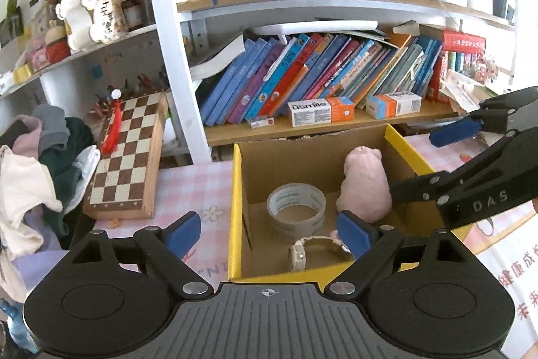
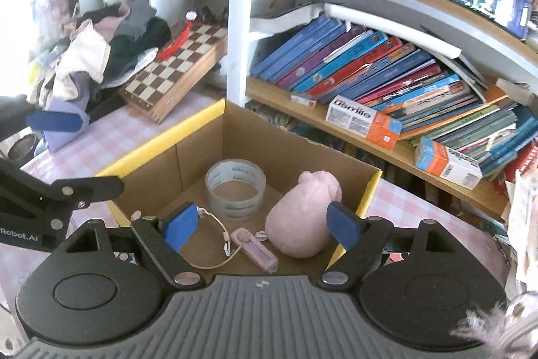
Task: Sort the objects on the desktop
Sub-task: 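Lift both tools out of the box and back over the desk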
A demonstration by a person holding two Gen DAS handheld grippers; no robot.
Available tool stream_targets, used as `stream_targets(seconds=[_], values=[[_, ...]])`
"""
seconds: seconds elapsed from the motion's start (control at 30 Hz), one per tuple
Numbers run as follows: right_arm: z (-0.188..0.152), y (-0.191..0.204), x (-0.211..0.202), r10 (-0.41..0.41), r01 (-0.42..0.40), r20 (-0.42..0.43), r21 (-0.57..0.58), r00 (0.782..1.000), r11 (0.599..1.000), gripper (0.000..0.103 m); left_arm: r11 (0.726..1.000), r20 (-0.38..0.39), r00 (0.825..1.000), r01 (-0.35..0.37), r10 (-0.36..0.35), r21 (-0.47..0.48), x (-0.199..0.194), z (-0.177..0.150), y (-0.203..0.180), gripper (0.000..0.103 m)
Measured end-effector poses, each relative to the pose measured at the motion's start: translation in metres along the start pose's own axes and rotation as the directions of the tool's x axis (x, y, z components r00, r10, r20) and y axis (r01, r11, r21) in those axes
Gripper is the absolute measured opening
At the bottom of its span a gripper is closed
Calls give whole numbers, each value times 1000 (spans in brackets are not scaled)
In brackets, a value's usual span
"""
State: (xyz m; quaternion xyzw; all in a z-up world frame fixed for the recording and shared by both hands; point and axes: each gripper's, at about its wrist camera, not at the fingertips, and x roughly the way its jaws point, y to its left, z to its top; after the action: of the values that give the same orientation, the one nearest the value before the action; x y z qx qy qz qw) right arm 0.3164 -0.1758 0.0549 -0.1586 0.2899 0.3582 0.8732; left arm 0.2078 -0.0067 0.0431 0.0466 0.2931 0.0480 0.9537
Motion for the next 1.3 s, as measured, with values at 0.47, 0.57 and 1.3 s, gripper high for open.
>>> stream_targets(seconds=[0.47,0.57,1.3], values=[[-39,18,-35,-133,132,-1,107,991,985,88,999,-5,1000,16,-16,-30,-27,-30,20,95],[-51,20,-43,-174,171,5,154,985,973,88,999,-7,1000,15,-15,-33,-32,-38,24,95],[-130,81,-64,-335,352,-109,216,936,911,96,998,-91,995,43,-46,-35,-55,-98,34,95]])
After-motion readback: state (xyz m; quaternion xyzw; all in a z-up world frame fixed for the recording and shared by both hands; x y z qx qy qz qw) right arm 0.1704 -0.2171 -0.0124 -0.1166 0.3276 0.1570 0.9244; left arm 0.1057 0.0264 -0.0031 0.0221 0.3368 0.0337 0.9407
